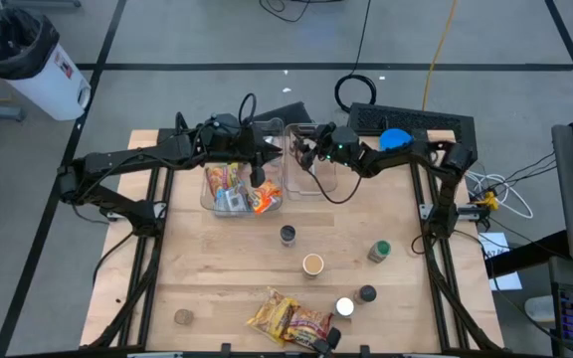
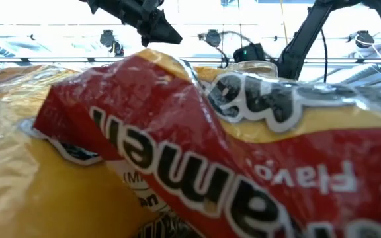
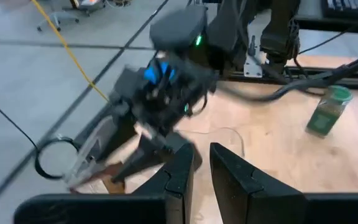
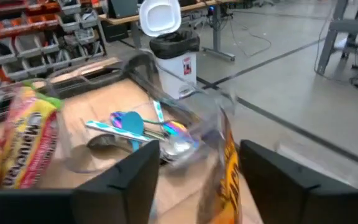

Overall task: Pick & Place Food Item
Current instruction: Put the transparent seasoning bottle into the right transparent bin

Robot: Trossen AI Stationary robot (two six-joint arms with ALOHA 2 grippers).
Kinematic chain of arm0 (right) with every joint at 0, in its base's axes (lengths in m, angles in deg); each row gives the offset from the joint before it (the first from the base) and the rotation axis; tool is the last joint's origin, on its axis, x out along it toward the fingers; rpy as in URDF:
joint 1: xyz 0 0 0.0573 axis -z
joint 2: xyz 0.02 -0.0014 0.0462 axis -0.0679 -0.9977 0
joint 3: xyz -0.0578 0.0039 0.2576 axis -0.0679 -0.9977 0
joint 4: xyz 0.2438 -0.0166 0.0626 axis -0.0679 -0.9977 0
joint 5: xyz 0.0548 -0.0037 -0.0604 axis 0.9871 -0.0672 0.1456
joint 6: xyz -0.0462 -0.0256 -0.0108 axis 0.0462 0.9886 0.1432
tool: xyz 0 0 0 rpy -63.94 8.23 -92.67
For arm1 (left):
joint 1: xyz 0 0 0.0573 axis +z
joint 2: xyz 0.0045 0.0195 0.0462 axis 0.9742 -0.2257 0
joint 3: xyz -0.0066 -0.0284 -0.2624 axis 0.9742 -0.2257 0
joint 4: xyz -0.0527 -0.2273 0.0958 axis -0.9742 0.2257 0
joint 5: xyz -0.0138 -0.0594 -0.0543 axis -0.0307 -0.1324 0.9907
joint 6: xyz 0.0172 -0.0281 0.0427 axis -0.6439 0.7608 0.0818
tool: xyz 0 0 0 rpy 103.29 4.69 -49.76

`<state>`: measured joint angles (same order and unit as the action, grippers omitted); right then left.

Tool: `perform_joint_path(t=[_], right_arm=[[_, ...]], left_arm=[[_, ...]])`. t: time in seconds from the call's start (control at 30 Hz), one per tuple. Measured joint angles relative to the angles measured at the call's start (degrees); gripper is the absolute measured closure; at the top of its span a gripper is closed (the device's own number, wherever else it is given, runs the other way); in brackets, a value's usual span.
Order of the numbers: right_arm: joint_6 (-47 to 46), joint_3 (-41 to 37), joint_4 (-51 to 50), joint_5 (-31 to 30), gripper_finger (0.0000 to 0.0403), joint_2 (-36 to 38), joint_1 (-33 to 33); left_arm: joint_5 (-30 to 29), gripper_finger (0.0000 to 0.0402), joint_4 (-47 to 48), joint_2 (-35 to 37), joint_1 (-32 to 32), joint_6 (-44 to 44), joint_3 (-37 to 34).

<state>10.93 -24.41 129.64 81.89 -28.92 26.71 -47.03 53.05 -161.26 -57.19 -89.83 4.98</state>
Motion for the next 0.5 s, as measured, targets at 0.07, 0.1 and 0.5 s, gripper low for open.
perform_joint_path(t=[0.07,0.1,0.5], right_arm=[[2.88,0.0,-3.91,-0.17,0.0163,3.5,-0.8],[4.55,0.0,-6.97,-0.2,0.0154,5.6,-1.25],[6.65,0.0,-45.06,-0.3,0.0109,35.98,-12.4]], left_arm=[[-0.02,0.0339,1.56,0.89,-0.77,2.58,-0.02],[-0.01,0.0339,2.07,1.42,-1.52,3.71,-0.02],[-1.7,0.0339,0.18,9.44,-25.34,8.26,-3.48]])
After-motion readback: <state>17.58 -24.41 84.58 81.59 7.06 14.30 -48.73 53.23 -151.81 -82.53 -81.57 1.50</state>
